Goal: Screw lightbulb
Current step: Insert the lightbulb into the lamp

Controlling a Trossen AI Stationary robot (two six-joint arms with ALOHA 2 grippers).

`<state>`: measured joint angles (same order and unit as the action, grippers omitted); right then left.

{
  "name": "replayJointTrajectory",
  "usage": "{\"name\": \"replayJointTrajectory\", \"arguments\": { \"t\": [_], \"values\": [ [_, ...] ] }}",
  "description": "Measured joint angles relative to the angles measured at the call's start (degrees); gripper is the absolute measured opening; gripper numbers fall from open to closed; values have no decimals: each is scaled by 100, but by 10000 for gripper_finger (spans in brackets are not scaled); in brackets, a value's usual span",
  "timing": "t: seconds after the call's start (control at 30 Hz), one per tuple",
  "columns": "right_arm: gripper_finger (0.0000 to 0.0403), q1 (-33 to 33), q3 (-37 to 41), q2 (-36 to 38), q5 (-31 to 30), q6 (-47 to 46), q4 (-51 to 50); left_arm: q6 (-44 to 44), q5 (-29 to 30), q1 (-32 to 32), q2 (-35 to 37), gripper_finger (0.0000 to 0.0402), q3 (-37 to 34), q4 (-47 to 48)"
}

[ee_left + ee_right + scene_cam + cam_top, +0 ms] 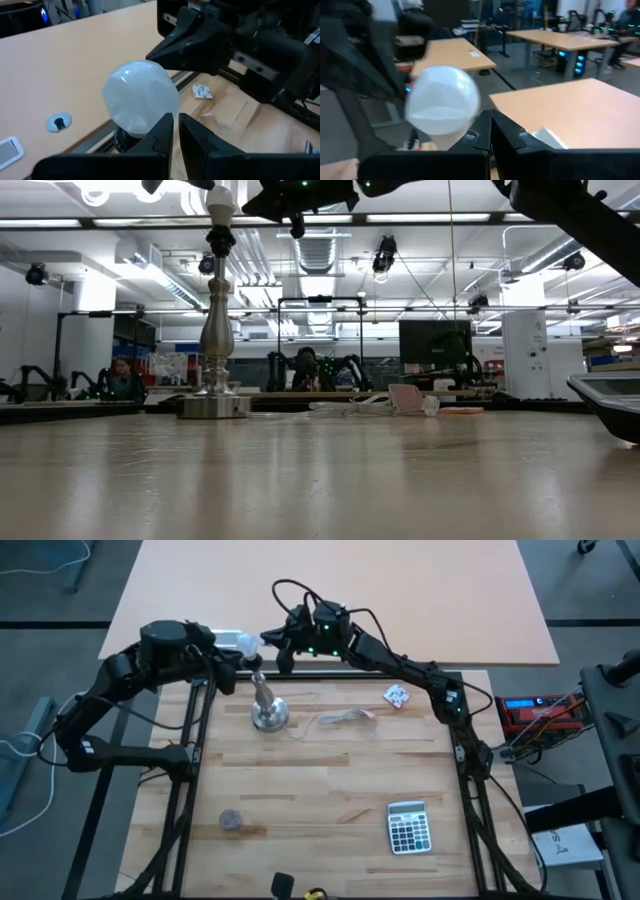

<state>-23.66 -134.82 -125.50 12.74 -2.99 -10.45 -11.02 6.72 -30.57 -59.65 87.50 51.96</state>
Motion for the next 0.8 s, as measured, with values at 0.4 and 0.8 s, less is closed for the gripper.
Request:
{"name": "replayJointTrajectory", "arguments": {
  "t": [0.4,0.8],
  "values": [
    [0,38,-7,-111,833,-40,52,-1,340,-2,-30,20,-2,26],
    [0,83,-11,-30,196,539,-319,-9,496,-4,92,20,-4,296]
  ]
}}
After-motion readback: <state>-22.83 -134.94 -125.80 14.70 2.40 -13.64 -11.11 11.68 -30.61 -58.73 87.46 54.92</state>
